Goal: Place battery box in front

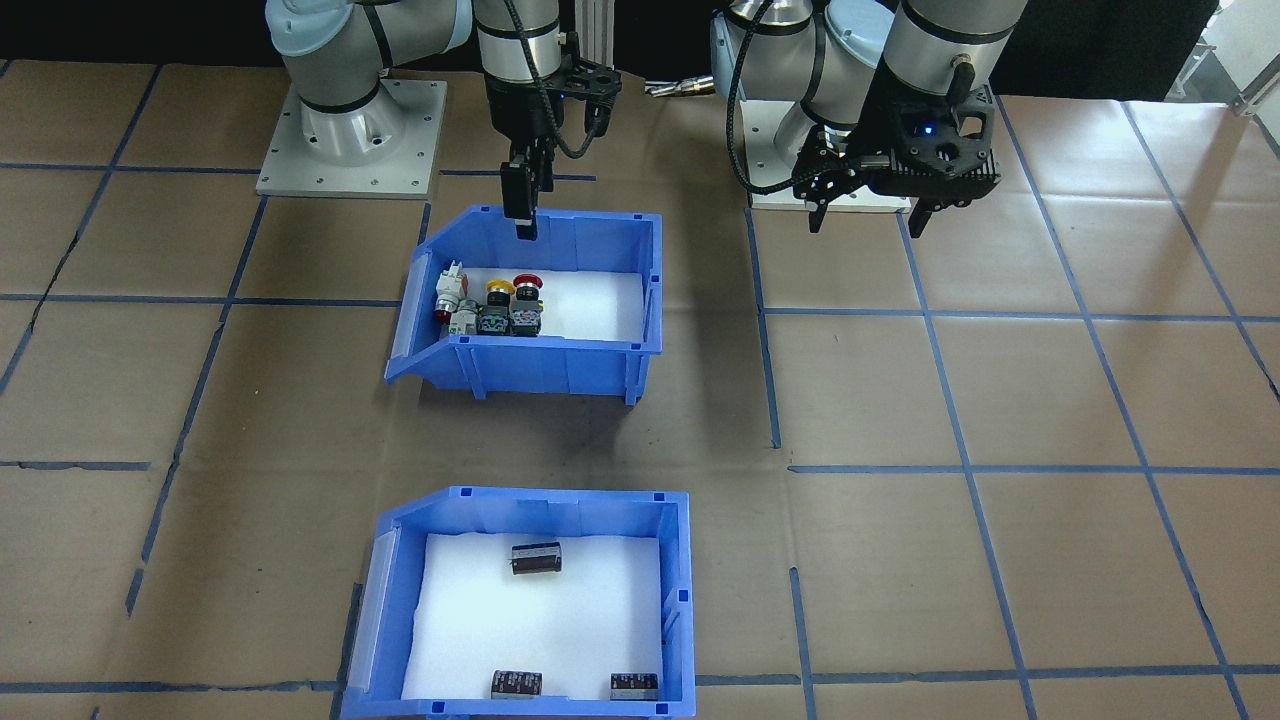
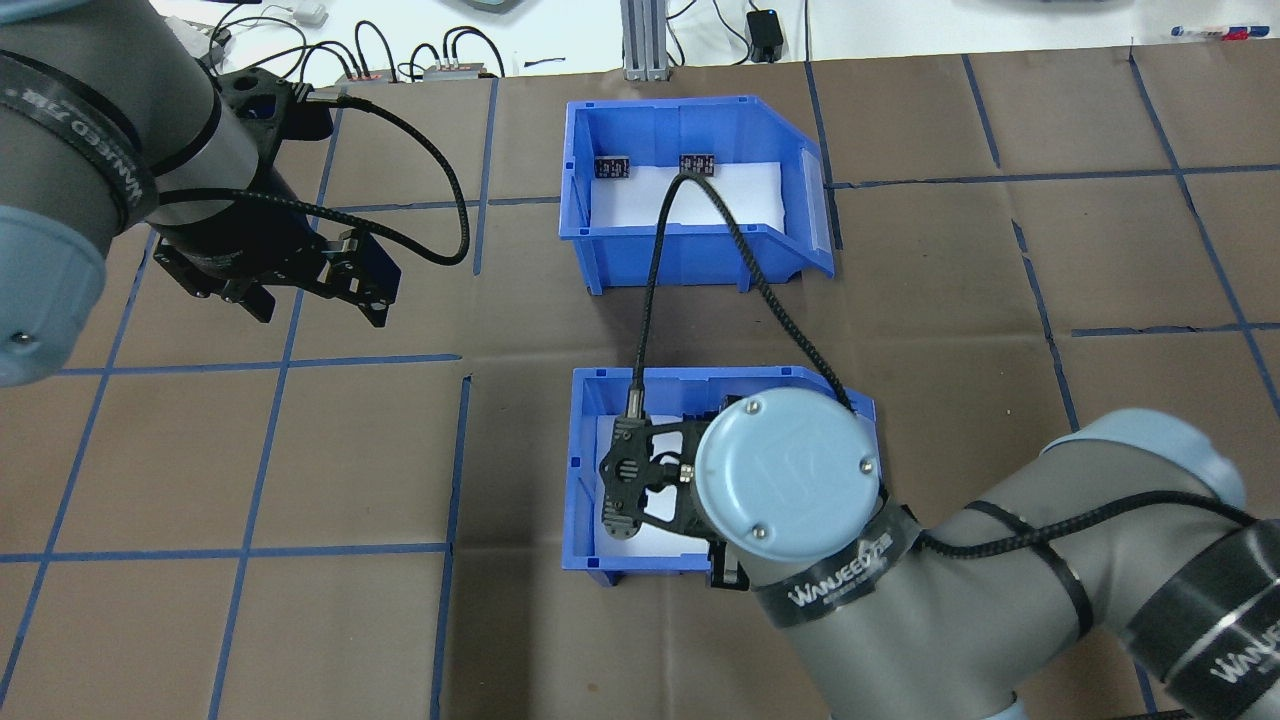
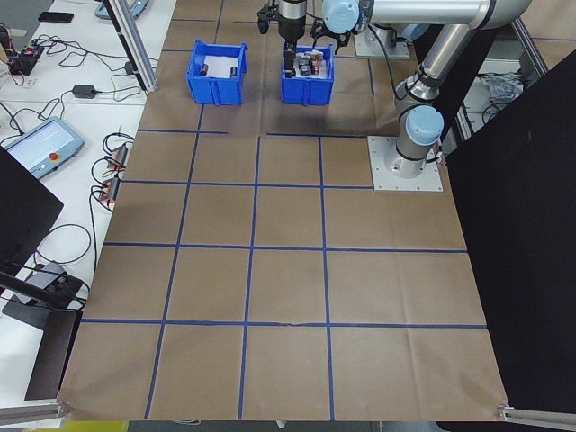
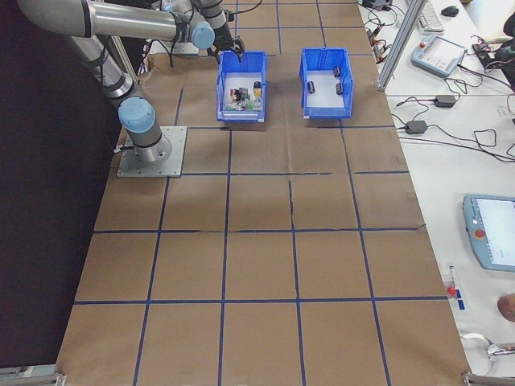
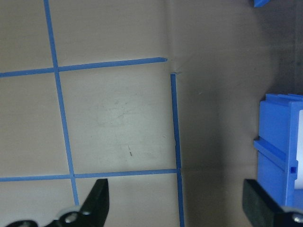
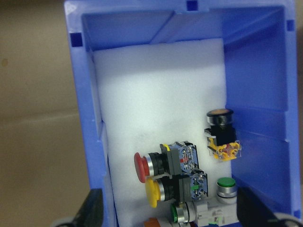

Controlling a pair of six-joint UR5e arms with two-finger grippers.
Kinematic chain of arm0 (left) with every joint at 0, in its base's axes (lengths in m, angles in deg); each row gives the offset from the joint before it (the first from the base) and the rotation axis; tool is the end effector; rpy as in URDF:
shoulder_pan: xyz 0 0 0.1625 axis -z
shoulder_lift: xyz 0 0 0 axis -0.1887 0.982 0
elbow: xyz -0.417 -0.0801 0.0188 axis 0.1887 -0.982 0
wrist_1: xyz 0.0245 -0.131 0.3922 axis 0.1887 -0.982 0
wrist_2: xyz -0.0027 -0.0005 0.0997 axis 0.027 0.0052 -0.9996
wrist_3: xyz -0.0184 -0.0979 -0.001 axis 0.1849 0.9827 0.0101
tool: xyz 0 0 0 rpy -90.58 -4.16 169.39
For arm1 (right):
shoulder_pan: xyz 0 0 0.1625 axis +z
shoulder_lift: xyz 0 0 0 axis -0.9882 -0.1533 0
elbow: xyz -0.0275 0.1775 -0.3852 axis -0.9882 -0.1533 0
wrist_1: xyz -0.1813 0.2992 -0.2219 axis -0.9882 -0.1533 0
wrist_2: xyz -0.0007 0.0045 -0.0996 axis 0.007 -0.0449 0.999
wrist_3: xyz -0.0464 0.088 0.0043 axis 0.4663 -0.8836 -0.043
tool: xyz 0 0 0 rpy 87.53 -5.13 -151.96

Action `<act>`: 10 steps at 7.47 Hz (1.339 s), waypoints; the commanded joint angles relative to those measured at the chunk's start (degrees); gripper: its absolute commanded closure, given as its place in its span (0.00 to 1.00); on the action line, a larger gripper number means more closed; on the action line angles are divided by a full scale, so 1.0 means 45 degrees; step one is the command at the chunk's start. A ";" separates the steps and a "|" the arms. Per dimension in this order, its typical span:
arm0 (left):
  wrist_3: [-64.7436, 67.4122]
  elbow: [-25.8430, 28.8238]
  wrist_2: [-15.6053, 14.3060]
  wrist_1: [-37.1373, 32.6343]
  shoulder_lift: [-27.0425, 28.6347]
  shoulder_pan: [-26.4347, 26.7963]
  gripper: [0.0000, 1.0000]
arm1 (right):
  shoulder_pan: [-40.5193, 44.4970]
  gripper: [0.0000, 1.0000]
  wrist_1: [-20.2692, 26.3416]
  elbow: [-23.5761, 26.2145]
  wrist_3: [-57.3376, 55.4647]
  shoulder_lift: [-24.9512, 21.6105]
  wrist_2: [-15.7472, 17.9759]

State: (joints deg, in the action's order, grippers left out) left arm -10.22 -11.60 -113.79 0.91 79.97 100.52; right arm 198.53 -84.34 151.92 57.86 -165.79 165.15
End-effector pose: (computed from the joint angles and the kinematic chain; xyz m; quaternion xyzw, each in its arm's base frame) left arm -0.1266 -0.4387 0.4759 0.0368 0.9991 -0.0071 0.0200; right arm 0.2977 -0.3011 0.3633 0.6318 -0.7686 0.0844 0.0551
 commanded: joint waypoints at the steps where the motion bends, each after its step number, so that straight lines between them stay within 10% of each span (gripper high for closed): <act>1: -0.0013 -0.0080 -0.0046 -0.0001 -0.0053 0.0000 0.00 | -0.2608 0.00 0.1678 -0.1713 -0.0566 -0.0062 -0.0950; 10: -0.0013 -0.0178 -0.0046 -0.0001 -0.0034 0.0000 0.00 | -0.6423 0.00 0.6956 -0.6720 -1.0295 0.2614 -0.0782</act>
State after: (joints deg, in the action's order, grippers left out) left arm -10.31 -12.30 -114.00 0.90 79.81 100.52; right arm 172.11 -55.06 122.77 13.55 -155.15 161.61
